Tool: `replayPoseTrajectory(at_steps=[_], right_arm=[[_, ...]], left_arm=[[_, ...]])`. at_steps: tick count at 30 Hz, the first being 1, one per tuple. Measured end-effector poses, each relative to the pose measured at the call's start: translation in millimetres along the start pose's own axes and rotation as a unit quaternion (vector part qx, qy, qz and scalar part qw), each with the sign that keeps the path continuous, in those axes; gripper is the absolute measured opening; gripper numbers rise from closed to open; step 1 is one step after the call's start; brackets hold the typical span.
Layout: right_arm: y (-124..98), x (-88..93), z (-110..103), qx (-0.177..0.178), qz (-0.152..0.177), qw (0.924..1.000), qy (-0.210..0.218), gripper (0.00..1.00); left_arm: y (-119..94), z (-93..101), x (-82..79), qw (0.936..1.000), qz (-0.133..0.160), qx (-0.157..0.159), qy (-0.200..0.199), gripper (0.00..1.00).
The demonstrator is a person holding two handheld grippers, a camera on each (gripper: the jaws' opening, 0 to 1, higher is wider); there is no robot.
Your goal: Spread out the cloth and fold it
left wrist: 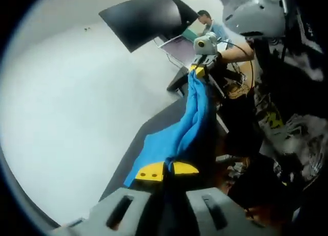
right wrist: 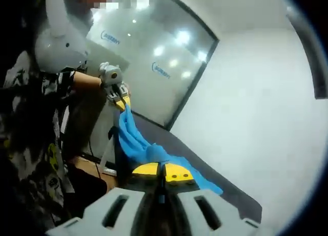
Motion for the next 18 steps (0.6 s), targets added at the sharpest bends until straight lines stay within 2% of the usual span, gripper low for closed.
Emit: replayPoseTrajectory(at_steps=[2,4,6,9,11,14,16,18], right_arm=[[10,9.6,11,0.009,0.003,1.0000,0.001,0.00],[22,20.3,30,0.034,0.016,0.9993,0.006,0.00],[33,32.7,52,0.063,0.027,0.9968,0.041,0.00],[50,47.9,87,0.116,0.058,0.9878,0.086,0.00],[59,63.2,105,0.127,0.047,0.9866,0.090,0.00],[71,91.0,131,0.140,0.026,0.9850,0.097,0.00],[76,108.8,143,0.146,0.018,0.9794,0.138,0.00],[81,125.3,159,0.152,0.018,0.9756,0.157,0.00]], left_arm=[[11,-15.3,7.6,0.9998,0.005,-0.006,-0.016,0.00],[23,-35.3,18.0,0.9996,0.006,-0.012,-0.024,0.00],[37,-56.9,36.5,0.9971,-0.007,-0.029,-0.069,0.00],[61,-86.9,59.0,0.9949,-0.017,-0.045,-0.089,0.00],[78,-108.1,76.5,0.9940,-0.022,-0.051,-0.094,0.00],[103,-128.6,99.1,0.9907,-0.032,-0.056,-0.120,0.00],[116,-137.0,116.1,0.9892,-0.047,-0.050,-0.130,0.00],[127,-148.3,135.1,0.9864,-0.057,-0.046,-0.147,0.00]])
Point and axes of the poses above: the point that each gripper's makers call its tool centre point, and the gripper's own axes: y roughly forward along the fingers, z roughly to its right, x roughly out of its underside, the point moved 3 cm from there along -y, roughly backward along the fingers, and after that the axes turned 12 degrees about z, right-handed, at the moved point
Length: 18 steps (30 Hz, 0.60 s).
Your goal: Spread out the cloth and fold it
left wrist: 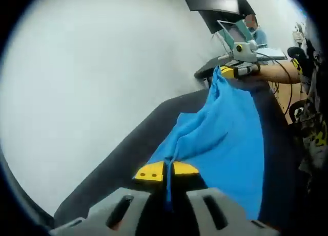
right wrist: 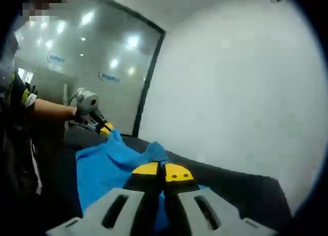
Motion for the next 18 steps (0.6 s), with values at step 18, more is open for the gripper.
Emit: replayPoseTrajectory(at_steps=[18], right_arm=[[46,127.6,95,0.104,-0.162,0.9803,0.045,0.03]], left_arm=[[90,-65.2,112.0,0.9720,-0.007,-0.048,-0.230,0.03]])
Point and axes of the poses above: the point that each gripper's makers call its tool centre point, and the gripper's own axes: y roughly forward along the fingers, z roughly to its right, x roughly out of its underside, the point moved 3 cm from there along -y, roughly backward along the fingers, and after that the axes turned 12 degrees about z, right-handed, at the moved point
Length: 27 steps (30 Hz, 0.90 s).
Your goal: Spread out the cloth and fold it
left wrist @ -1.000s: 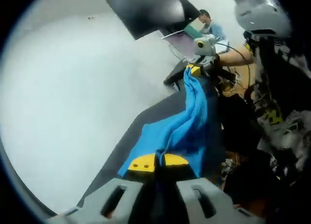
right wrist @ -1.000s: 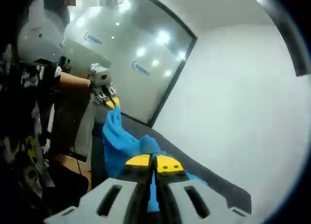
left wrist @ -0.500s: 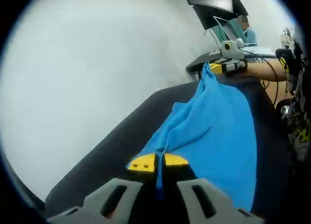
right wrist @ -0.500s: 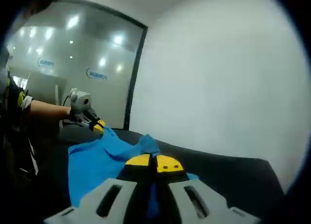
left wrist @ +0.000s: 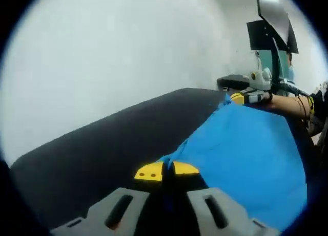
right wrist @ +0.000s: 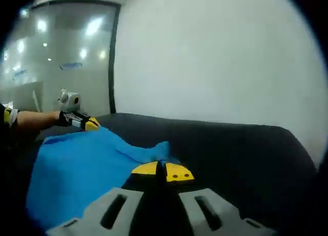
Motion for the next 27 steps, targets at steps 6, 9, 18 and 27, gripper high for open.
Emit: replayPoseTrajectory(at_steps=[6,9,18,27], right_arm=[[-4,5.9,20,0.039,-0.013,0.9988,-0.027,0.03],[-6,-4.7,25,0.046,0.022,0.9987,-0.003,0.03],[-25,-42.0,37,0.038,0.148,0.9770,0.149,0.11],[-108,-95.0,-76,-0.088,0.142,0.9845,0.054,0.19]], left_arm=[[-1,-20.6,6.4,0.9963,0.058,-0.057,-0.027,0.09],[-4,-27.2,2.3,0.9937,0.073,-0.063,-0.057,0.09],[-62,-49.7,-41.4,0.9213,0.233,-0.068,-0.304,0.11],[-183,83.5,-22.7,0.9863,0.133,0.057,-0.080,0.21]])
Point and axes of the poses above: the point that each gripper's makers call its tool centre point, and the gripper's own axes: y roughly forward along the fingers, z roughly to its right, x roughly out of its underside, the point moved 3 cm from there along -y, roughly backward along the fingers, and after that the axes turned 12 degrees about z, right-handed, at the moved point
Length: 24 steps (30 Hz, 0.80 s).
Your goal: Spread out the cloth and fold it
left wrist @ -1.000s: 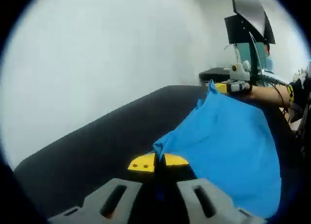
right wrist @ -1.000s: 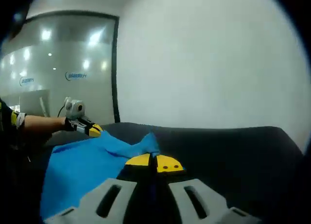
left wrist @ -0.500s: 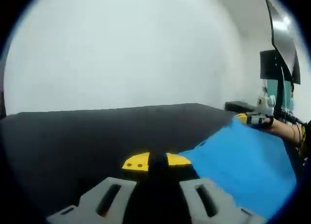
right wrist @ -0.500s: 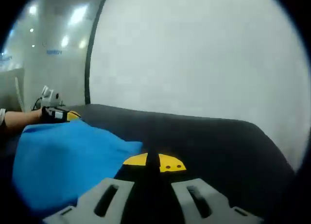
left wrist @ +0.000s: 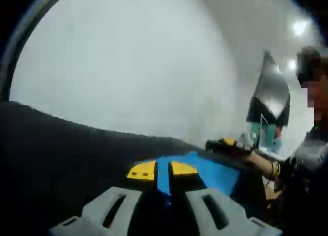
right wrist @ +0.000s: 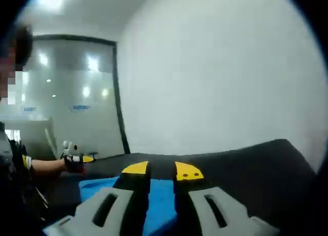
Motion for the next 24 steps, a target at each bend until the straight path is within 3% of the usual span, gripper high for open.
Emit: replayPoseTrajectory(at_steps=[2,5,7,10,14,16,18,20,24], right_arm=[[-20,19.0,-22,-0.003,-0.055,0.9982,-0.024,0.27],[-44,40.1,-35,0.003,-0.072,0.9969,-0.031,0.31],[-61,54.5,-32,0.025,-0.100,0.9941,-0.036,0.31],[-69,70.4,-35,0.018,-0.146,0.9866,-0.071,0.32],[-67,98.6,-37,0.011,-0.210,0.9757,-0.060,0.26],[-62,94.7,-37,0.012,-0.202,0.9767,-0.070,0.23],[-62,97.9,-42,-0.014,-0.208,0.9763,-0.060,0.09],[-63,96.8,-40,-0.012,-0.203,0.9773,-0.058,0.02],[-67,78.4,-33,0.007,-0.160,0.9870,0.012,0.01]], left_arm=[[-7,22.8,23.8,0.9987,-0.046,0.020,0.010,0.33],[-4,46.7,52.4,0.9959,-0.085,0.026,0.015,0.35],[3,51.5,59.9,0.9959,-0.083,0.024,0.029,0.33],[10,44.0,64.9,0.9941,-0.092,0.002,0.058,0.22],[12,41.4,61.8,0.9963,-0.080,0.005,0.031,0.12],[11,40.7,65.5,0.9950,-0.090,0.011,0.041,0.08],[9,37.4,69.9,0.9942,-0.099,0.012,0.040,0.06],[6,37.7,68.2,0.9947,-0.097,0.013,0.031,0.04],[1,33.8,59.6,0.9972,-0.074,0.009,0.001,0.02]])
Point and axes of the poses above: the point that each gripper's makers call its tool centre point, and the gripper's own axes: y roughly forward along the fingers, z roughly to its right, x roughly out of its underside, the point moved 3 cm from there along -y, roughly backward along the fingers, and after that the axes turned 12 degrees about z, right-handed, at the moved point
